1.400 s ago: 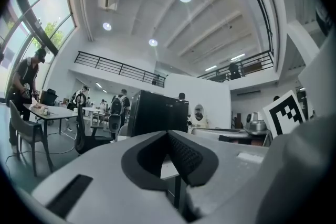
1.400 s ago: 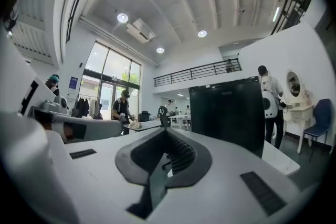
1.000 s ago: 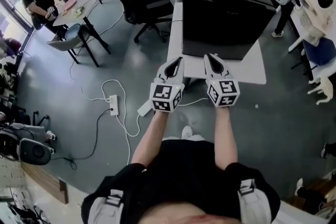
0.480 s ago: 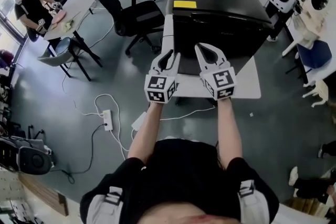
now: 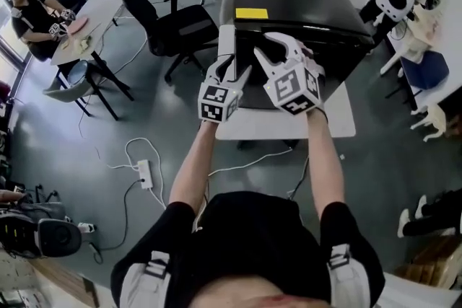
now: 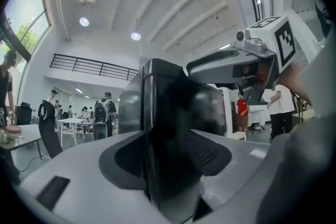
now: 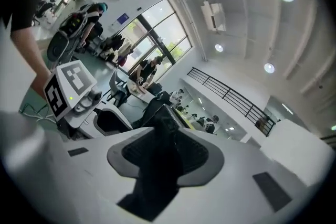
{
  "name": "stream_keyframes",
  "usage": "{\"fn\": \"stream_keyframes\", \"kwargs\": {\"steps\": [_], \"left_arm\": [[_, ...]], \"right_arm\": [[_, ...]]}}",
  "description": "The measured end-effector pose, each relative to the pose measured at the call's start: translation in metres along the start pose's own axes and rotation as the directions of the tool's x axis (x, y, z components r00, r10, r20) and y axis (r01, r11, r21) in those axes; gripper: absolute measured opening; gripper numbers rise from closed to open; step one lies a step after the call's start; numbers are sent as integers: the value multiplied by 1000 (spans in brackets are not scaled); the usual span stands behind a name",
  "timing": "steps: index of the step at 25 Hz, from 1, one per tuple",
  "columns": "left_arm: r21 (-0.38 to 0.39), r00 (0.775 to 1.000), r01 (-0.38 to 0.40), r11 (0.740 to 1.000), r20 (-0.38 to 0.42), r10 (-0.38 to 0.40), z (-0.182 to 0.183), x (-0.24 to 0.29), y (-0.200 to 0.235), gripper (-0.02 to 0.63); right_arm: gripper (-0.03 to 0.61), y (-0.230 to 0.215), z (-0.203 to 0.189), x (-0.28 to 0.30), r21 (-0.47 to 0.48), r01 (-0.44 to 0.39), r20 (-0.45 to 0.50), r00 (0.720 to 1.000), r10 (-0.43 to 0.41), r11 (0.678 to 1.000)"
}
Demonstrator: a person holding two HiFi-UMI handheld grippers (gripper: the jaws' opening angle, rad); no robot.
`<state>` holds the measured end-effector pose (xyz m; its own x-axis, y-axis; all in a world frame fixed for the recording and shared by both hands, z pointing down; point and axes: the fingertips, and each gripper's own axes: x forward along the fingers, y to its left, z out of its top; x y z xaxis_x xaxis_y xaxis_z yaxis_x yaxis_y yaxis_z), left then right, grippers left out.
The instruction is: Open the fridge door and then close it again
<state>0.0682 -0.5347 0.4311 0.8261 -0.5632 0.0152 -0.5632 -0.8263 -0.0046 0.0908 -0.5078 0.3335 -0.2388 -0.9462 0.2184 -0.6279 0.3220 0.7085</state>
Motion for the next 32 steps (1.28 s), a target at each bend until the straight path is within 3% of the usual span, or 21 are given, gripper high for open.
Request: {"fn": "stream_keyframes", "kwargs": {"steps": [4,11,15,25,32], "left_arm": [[27,999,35,999,-11,-34,-2,7,1,219],[37,995,94,995,-39,-93,-11,17,5,230],[10,991,135,991,-11,-135,-11,17,1,227],[-7,994,106,994,42,-105,-11,16,-3,222],[-7,993,98,995,66,-97,-11,7,-4,222]], "right_arm": [[129,-10,-6,8,-107,36,-66,997,-43,994],[159,1,-22,17,-174,-54,-157,987,26,983],[104,1,-22,15,-151,-75,-168,985,49,986],[92,-1,-22,9,-188,-40,-194,981,2,981],[89,6,-18,5,-200,-66,-190,981,27,978]]}}
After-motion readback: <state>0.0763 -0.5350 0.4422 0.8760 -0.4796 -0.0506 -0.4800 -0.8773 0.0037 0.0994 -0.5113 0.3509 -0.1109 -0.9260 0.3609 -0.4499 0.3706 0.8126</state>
